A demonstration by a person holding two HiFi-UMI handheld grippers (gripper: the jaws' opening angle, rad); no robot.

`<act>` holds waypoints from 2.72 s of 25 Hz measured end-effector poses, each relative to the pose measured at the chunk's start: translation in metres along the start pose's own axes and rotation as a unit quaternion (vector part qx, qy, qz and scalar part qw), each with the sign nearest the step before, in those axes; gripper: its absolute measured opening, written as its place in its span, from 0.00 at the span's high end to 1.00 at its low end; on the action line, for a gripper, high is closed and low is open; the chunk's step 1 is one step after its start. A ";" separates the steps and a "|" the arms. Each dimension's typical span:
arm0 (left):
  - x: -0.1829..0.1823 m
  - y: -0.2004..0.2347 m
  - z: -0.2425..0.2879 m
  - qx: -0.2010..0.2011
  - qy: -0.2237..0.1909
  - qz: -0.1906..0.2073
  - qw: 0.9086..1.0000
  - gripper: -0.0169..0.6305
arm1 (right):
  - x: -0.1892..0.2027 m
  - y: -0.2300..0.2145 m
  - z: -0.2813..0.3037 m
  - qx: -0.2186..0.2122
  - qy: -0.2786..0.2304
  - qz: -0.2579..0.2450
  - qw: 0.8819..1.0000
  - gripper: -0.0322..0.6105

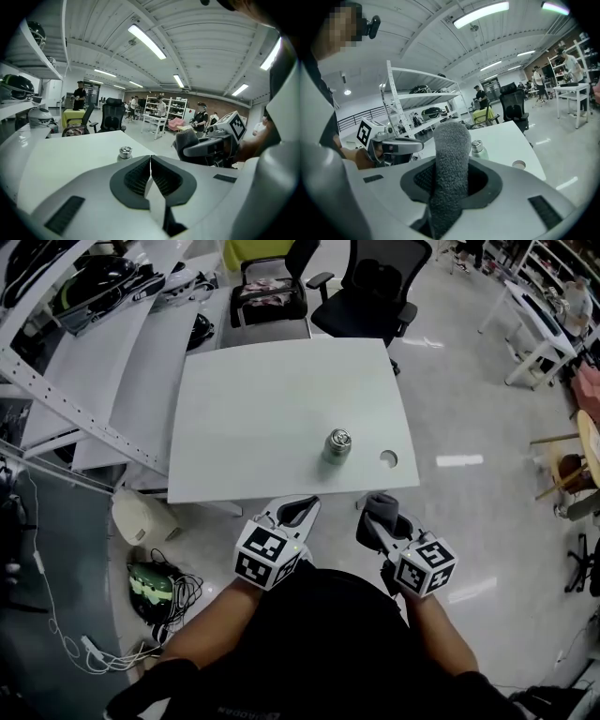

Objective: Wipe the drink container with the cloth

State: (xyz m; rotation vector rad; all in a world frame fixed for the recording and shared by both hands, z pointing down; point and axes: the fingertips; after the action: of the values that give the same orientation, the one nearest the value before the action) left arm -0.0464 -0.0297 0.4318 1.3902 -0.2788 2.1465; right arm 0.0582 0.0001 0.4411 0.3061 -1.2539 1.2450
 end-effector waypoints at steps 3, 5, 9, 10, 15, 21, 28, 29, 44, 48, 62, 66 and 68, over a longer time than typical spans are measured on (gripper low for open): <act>-0.003 0.021 0.007 0.009 0.001 0.006 1.000 0.95 | -0.011 -0.004 0.020 0.008 -0.010 0.005 1.000 0.79; -0.006 0.033 0.012 0.014 0.001 0.011 1.000 0.95 | -0.016 -0.007 0.032 0.012 -0.013 0.008 1.000 0.79; -0.012 0.051 0.021 0.018 0.000 0.011 1.000 0.95 | -0.021 -0.011 0.045 0.018 -0.010 0.011 1.000 0.79; -0.013 0.055 0.023 0.019 0.001 0.011 1.000 0.95 | -0.022 -0.013 0.047 0.019 -0.009 0.012 1.000 0.79; -0.015 0.062 0.035 0.020 0.006 0.009 1.000 0.95 | -0.032 -0.025 0.055 0.021 -0.009 0.014 1.000 0.79; -0.024 0.070 0.051 0.002 0.008 0.006 1.000 0.95 | -0.051 -0.046 0.070 0.000 -0.002 0.009 1.000 0.79; -0.046 0.084 0.072 -0.047 -0.002 -0.008 0.999 0.95 | -0.084 -0.074 0.087 -0.044 0.013 -0.012 0.999 0.79; -0.049 0.085 0.076 -0.054 -0.003 -0.010 0.998 0.95 | -0.088 -0.078 0.089 -0.051 0.015 -0.015 0.998 0.79; -0.049 0.092 0.106 -0.167 0.016 -0.028 0.985 0.95 | -0.099 -0.111 0.125 -0.163 0.078 -0.049 0.982 0.79; -0.042 0.090 0.111 -0.162 0.025 -0.028 0.986 0.95 | -0.079 -0.108 0.140 -0.172 0.142 -0.055 0.973 0.78; -0.007 0.127 0.115 -0.068 0.079 0.068 0.992 0.95 | -0.084 -0.055 0.199 -0.120 0.156 -0.177 0.964 0.79; -0.008 0.133 0.110 -0.052 0.062 0.056 0.995 0.95 | -0.078 -0.047 0.212 -0.104 0.158 -0.206 0.960 0.79; -0.007 0.138 0.107 -0.048 0.057 0.053 0.996 0.95 | -0.075 -0.046 0.218 -0.093 0.160 -0.227 0.956 0.78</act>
State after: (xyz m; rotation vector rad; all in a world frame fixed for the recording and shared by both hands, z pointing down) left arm -0.0387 -0.1938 0.4900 1.2191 -0.4136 2.2577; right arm -0.0070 -0.2229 0.4791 0.2278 -0.9417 0.7395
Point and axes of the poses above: the fingertips, and each gripper's own axes: z forward along the fingers, y to its left, x out of its underside, and after that the axes turned 4 degrees about z, right-handed
